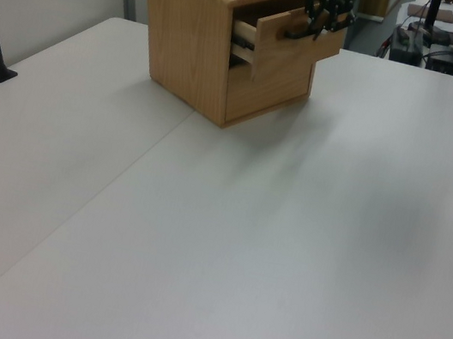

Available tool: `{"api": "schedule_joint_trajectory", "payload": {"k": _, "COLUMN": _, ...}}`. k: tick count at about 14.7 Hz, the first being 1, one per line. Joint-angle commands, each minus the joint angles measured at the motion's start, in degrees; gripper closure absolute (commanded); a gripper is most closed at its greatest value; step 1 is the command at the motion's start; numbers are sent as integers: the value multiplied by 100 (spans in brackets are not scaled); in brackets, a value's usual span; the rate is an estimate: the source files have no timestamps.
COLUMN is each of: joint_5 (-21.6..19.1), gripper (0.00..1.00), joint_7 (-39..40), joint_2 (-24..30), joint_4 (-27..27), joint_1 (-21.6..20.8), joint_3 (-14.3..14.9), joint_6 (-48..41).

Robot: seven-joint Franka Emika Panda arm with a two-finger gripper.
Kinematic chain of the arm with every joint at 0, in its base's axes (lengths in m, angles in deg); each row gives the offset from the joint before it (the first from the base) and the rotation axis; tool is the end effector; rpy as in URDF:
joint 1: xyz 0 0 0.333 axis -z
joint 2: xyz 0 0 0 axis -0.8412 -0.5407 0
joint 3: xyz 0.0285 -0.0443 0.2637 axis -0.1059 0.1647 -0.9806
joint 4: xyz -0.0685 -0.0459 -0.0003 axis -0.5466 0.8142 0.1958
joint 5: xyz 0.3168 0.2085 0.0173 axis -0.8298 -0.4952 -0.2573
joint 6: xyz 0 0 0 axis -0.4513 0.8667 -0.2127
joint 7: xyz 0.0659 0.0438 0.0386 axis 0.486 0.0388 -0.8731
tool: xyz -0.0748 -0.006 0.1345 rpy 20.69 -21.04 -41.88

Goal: Open the drawer by sliding it
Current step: 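Pull the handle straight out, sliding the upper drawer open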

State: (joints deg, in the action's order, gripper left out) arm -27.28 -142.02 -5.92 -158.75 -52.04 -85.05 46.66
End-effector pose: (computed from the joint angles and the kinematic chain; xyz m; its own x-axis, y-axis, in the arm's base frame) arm 0.6742 -0.0989 0.4723 0.0962 -0.9915 0.0881 -0.9066 -0.1238 -0.4034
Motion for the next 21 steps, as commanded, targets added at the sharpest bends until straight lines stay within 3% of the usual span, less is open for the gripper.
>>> {"api": "schedule_joint_trajectory", "payload": {"k": 1, "joint_5": 77, "gripper": 86, "joint_7": 1073, "joint_2": 482, "joint_4": -204, "joint_1": -4, "joint_3": -207, "joint_6": -622}}
{"api": "schedule_joint_trajectory", "payload": {"k": 14, "joint_5": 68, "gripper": 86, "joint_7": 1786, "joint_2": 834, "joint_4": -222, "joint_1": -13, "joint_3": -347, "joint_6": -2082}}
{"api": "schedule_joint_trajectory", "payload": {"k": 21, "joint_5": 68, "gripper": 85, "joint_7": 1910, "joint_2": 1308, "joint_4": -696, "joint_1": -39, "joint_3": -365, "joint_6": -2382}}
